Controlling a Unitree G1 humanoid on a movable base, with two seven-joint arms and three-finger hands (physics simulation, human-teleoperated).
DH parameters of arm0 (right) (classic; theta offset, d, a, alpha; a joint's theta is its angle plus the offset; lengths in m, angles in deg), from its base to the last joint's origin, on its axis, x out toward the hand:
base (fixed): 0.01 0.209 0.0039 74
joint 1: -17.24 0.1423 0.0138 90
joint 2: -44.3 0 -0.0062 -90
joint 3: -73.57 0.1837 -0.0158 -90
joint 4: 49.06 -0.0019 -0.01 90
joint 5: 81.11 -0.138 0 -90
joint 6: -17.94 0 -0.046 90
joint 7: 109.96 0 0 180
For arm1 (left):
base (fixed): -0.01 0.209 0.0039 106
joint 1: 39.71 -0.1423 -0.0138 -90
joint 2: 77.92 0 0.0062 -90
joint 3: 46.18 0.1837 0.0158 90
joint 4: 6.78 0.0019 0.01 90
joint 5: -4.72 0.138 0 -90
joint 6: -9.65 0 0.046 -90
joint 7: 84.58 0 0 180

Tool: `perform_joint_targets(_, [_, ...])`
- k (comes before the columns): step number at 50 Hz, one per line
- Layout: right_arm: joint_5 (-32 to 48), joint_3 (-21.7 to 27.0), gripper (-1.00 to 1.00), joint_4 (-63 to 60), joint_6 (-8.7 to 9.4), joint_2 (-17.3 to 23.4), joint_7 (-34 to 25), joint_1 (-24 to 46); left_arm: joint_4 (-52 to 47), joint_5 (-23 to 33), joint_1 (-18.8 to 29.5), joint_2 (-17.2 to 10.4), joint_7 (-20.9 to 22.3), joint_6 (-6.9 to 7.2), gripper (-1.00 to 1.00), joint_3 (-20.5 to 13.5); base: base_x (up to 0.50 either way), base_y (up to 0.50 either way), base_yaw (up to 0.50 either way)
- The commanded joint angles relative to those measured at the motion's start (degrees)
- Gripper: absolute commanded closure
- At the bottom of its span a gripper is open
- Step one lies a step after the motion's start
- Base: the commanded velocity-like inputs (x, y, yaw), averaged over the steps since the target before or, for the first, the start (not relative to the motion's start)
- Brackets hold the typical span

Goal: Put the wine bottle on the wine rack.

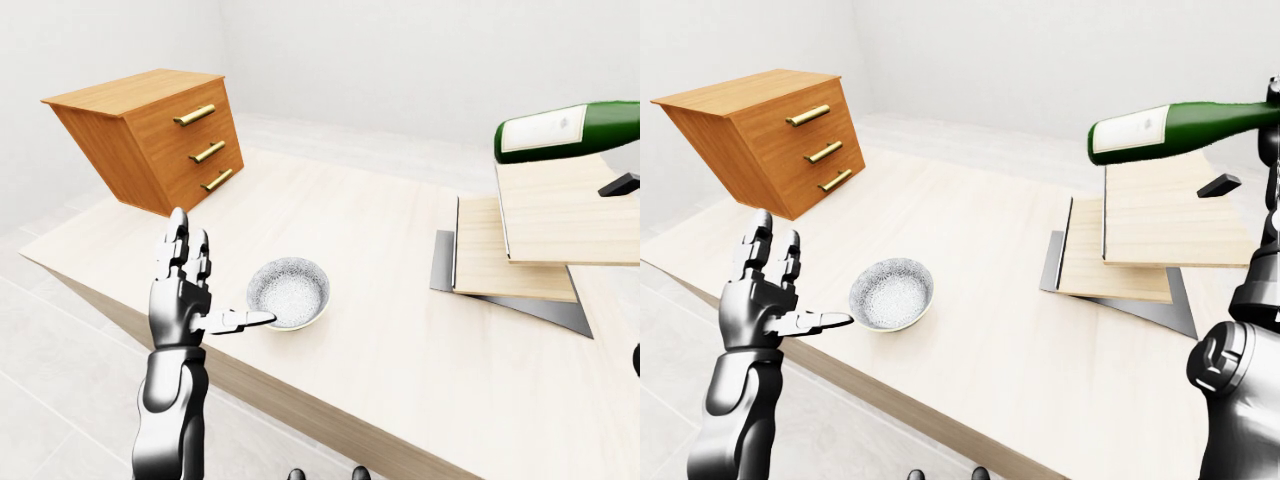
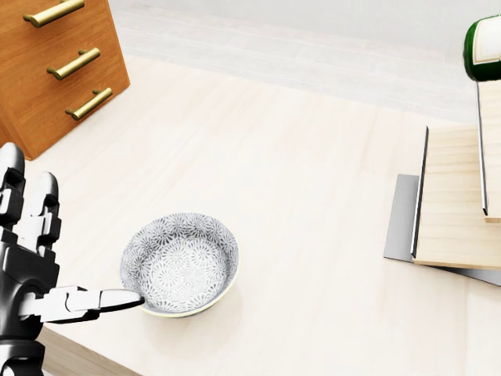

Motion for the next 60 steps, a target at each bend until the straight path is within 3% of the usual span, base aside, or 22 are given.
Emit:
perform_joint_targets(1, [-4.1,2.4,1.0,0.3,0.0,2.5,0.9,-1.8,0.3,0.2,0.1,0.0,0.0,0.0,-1.0,0.1,0.0,0.0,0.0])
perform_joint_targets(29, [-7.2,1.4,1.0,-2.3,0.0,4.9,-0.7,-5.8,-0.1,0.4,0.2,0.1,-0.3,0.0,-1.0,0.6,0.0,0.0,0.0])
perform_joint_targets(60, [2.9,0.6,1.0,4.6,0.0,5.0,-9.4,-7.1,3.0,0.3,0.6,-0.1,0.1,0.0,-1.0,0.6,0.0,0.0,0.0])
